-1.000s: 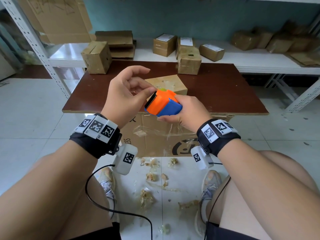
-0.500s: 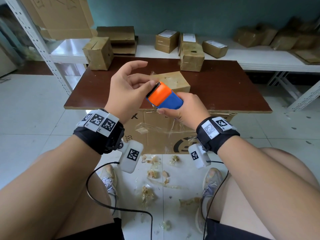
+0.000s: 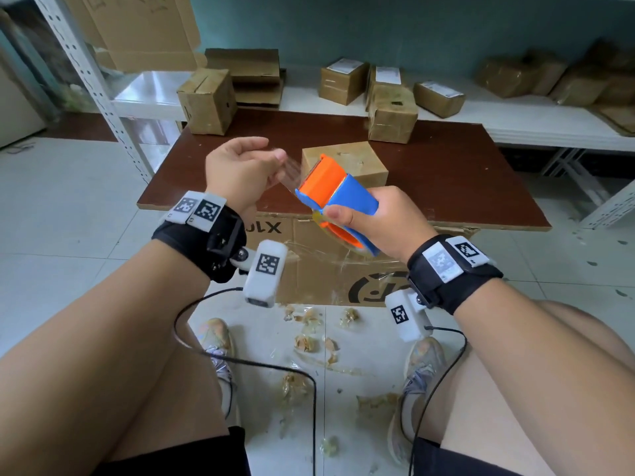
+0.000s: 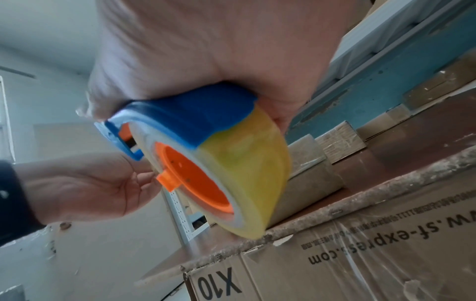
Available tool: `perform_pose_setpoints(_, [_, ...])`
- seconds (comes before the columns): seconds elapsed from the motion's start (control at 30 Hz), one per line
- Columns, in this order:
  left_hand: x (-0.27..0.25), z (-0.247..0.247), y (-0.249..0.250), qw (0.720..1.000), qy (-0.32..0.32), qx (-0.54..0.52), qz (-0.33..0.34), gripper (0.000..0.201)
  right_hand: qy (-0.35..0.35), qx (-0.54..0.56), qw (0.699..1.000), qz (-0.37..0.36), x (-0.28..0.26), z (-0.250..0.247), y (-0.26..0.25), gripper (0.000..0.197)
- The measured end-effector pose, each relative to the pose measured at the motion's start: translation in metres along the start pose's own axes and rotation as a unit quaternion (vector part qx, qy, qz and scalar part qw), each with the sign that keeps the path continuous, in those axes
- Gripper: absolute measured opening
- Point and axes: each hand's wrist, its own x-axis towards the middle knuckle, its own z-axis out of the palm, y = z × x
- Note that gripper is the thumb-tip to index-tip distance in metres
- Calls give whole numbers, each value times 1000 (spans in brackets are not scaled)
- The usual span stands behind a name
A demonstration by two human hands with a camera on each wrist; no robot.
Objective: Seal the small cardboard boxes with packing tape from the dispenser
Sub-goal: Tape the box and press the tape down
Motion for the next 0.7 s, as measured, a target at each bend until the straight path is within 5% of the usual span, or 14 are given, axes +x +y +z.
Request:
perform_pose_setpoints(0.17, [-1,3,0,998,-17,35,51,40,29,-119,992,35,-4,-6,7,87])
perform_pose_setpoints(0.4, [-36,38,-1,944,-94,134,285,45,105,-258,956,88,0,-14,-6,82])
perform_pose_setpoints(0.7, [-34,77,-3,947,-71,59,308,29,199,-299,929,92,14,-42,-23,86])
